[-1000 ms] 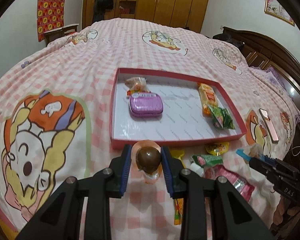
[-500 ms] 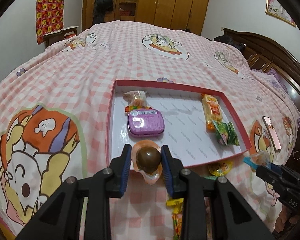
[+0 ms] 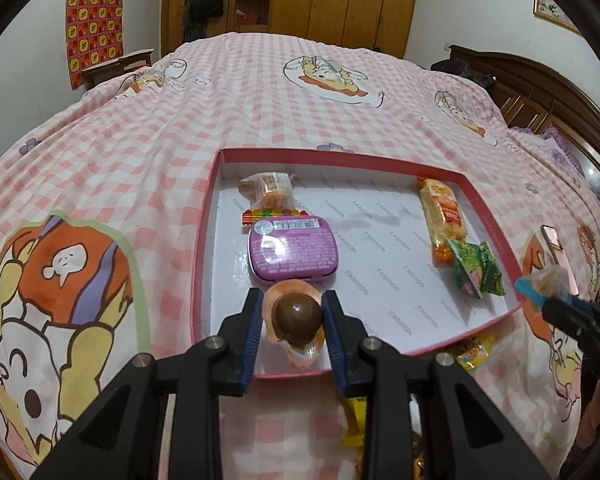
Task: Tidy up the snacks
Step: 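Carry the chocolate ball into the box with the left tool while the right tool carries the clear candy there, then open both tools, releasing the chocolate ball and clear candy in the box, then withdraw both tools from the box toward the remaining snacks beside it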
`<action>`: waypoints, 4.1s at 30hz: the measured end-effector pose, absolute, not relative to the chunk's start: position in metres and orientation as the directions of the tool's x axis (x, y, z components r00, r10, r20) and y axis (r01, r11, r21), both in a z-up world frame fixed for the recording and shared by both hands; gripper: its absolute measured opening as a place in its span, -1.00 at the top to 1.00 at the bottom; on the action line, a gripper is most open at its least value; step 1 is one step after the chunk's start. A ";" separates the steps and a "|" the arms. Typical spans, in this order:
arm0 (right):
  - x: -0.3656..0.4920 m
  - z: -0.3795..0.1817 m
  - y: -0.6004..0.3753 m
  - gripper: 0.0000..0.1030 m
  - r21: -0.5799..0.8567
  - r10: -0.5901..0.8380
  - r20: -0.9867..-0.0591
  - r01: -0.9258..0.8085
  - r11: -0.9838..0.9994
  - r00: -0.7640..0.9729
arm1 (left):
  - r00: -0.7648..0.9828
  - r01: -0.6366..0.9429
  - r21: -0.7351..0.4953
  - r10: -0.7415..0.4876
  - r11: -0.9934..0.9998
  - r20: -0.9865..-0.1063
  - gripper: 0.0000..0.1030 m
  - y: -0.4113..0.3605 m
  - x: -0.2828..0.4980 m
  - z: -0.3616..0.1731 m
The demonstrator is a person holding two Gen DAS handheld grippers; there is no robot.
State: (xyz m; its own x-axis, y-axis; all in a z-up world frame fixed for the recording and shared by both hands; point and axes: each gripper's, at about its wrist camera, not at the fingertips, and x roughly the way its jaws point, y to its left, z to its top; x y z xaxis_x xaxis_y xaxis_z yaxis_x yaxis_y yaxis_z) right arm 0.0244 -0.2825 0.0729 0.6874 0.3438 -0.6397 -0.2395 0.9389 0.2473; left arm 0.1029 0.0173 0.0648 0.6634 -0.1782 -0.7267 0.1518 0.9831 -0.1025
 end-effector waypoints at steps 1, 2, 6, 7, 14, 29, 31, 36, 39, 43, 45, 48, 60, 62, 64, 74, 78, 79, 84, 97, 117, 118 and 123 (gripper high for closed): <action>0.027 0.073 -0.282 0.36 0.241 0.339 -0.642 -0.240 0.941 0.688 | 0.664 0.151 -0.102 -0.177 0.983 -0.727 0.40 0.017 0.104 0.064; 0.030 0.073 -0.282 0.36 0.236 0.336 -0.643 -0.239 0.942 0.688 | 0.665 0.150 -0.100 -0.175 0.984 -0.726 0.40 0.017 0.106 0.063; 0.043 0.071 -0.282 0.36 0.227 0.323 -0.652 -0.230 0.946 0.687 | 0.669 0.145 -0.100 -0.172 0.984 -0.723 0.40 0.018 0.109 0.061; 0.046 0.071 -0.282 0.36 0.227 0.320 -0.653 -0.225 0.947 0.687 | 0.669 0.144 -0.100 -0.171 0.985 -0.723 0.40 0.018 0.110 0.061; 0.068 0.068 -0.280 0.36 0.212 0.296 -0.664 -0.206 0.955 0.687 | 0.671 0.133 -0.103 -0.166 0.986 -0.723 0.40 0.021 0.117 0.055; 0.111 0.057 -0.275 0.36 0.148 0.232 -0.688 -0.180 0.973 0.688 | 0.679 0.128 -0.112 -0.169 0.985 -0.715 0.41 0.023 0.128 0.049; 0.115 0.057 -0.274 0.36 0.146 0.230 -0.687 -0.179 0.973 0.689 | 0.678 0.122 -0.082 -0.143 0.989 -0.721 0.42 0.020 0.130 0.047; 0.124 0.057 -0.276 0.36 0.158 0.226 -0.687 -0.162 0.974 0.690 | 0.679 0.129 -0.069 -0.139 0.989 -0.721 0.42 0.017 0.132 0.046; 0.130 0.055 -0.276 0.36 0.152 0.220 -0.691 -0.159 0.976 0.689 | 0.680 0.129 -0.066 -0.137 0.989 -0.721 0.42 0.017 0.133 0.046; 0.136 0.054 -0.276 0.36 0.146 0.215 -0.690 -0.158 0.977 0.691 | 0.680 0.129 -0.065 -0.136 0.990 -0.721 0.42 0.016 0.134 0.045; 0.138 0.054 -0.277 0.36 0.145 0.213 -0.690 -0.156 0.977 0.692 | 0.680 0.129 -0.065 -0.136 0.989 -0.721 0.42 0.016 0.133 0.045; 0.140 0.054 -0.275 0.36 0.133 0.204 -0.690 -0.156 0.979 0.694 | 0.680 0.129 -0.065 -0.136 0.989 -0.721 0.42 0.016 0.133 0.045; 0.144 0.053 -0.272 0.36 0.106 0.186 -0.690 -0.156 0.982 0.700 | 0.677 0.133 -0.088 -0.156 0.987 -0.719 0.42 0.015 0.135 0.046; 0.145 0.053 -0.271 0.36 0.110 0.189 -0.690 -0.158 0.981 0.698 | 0.676 0.134 -0.098 -0.164 0.986 -0.719 0.42 0.015 0.136 0.047; 0.146 0.053 -0.271 0.36 0.113 0.193 -0.689 -0.159 0.981 0.698 | 0.675 0.136 -0.105 -0.170 0.985 -0.718 0.42 0.016 0.136 0.047; 0.142 0.057 -0.270 -0.05 0.127 0.218 -0.670 -0.180 0.975 0.709 | 0.675 0.148 -0.179 -0.231 0.973 -0.701 0.05 0.022 0.127 0.057; 0.135 0.064 -0.270 -0.10 0.128 0.226 -0.656 -0.189 0.974 0.720 | 0.680 0.155 -0.174 -0.233 0.972 -0.695 0.03 0.022 0.119 0.063; 0.134 0.065 -0.270 -0.10 0.131 0.230 -0.653 -0.192 0.973 0.722 | 0.680 0.155 -0.174 -0.233 0.972 -0.695 0.02 0.023 0.116 0.064; 0.119 0.072 -0.268 -0.11 0.142 0.256 -0.642 -0.216 0.966 0.722 | 0.675 0.142 -0.193 -0.237 0.971 -0.699 0.00 0.028 0.103 0.070; 0.077 0.074 -0.262 -0.11 0.180 0.303 -0.650 -0.247 0.952 0.697 | 0.651 0.135 -0.195 -0.236 0.971 -0.722 -0.02 0.034 0.065 0.075; 0.025 0.051 -0.261 -0.11 0.243 0.348 -0.671 -0.250 0.937 0.655 | 0.574 0.191 -0.227 -0.296 0.955 -0.763 -0.02 0.007 0.052 0.053; 0.024 0.050 -0.261 -0.11 0.246 0.350 -0.673 -0.249 0.937 0.652 | 0.573 0.191 -0.224 -0.294 0.956 -0.765 -0.02 0.007 0.052 0.052; 0.023 0.041 -0.262 -0.11 0.272 0.374 -0.681 -0.257 0.927 0.629 | 0.568 0.177 -0.223 -0.284 0.959 -0.773 -0.02 0.006 0.055 0.048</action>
State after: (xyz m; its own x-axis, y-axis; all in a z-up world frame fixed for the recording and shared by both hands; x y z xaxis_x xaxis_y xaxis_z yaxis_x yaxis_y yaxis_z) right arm 0.0229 -0.2618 0.0413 0.6295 0.3742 -0.6810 -0.2570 0.9273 0.2720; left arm 0.0547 0.0058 0.0477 0.5678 -0.2843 -0.7725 0.1766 0.9587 -0.2229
